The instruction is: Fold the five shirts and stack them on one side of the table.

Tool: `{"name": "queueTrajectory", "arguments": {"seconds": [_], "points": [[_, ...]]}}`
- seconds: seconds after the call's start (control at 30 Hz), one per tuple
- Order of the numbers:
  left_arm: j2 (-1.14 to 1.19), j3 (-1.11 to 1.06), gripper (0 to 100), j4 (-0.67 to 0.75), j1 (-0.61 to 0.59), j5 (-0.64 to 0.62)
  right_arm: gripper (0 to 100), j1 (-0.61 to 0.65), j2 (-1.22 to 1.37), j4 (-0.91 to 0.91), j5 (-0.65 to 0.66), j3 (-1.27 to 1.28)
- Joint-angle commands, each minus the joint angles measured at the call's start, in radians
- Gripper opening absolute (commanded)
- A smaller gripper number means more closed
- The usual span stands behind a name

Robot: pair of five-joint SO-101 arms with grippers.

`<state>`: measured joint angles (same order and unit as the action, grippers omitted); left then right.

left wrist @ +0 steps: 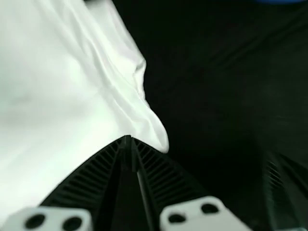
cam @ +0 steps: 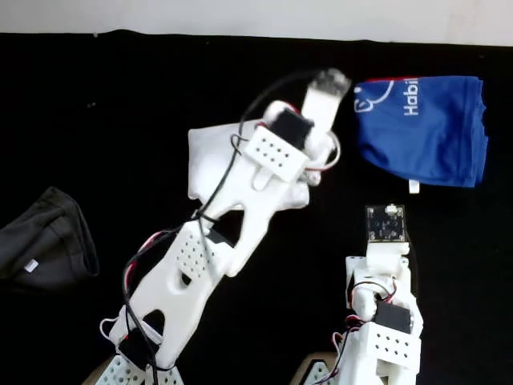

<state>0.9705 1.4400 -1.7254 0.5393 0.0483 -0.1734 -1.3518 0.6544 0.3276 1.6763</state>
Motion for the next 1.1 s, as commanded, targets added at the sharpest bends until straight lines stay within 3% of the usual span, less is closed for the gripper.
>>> {"name": "queueTrajectory", "arguments": {"seconds": [0.0,0.23,0.4,0.8,1.07], "points": [[-0.102,0.096,2,-0.035,-0.081,-0.009,0.5,-0.013,-0.015,-0.001,0.006,0.090],[-0.053,-0.028,2,-0.037,-0.381,-0.014,0.5,-0.013,-0.015,-0.001,0.006,0.090],[0.031,-0.058,2,-0.035,-0.515,-0.026,0.5,-0.013,-0.015,-0.001,0.005,0.090],[0.398,0.226,2,-0.043,-0.498,-0.049,0.5,-0.013,-0.015,-0.001,0.005,0.090],[0.231,0.220,2,-0.051,-0.575,-0.054,0.5,-0.013,-0.015,-0.001,0.005,0.087]]}}
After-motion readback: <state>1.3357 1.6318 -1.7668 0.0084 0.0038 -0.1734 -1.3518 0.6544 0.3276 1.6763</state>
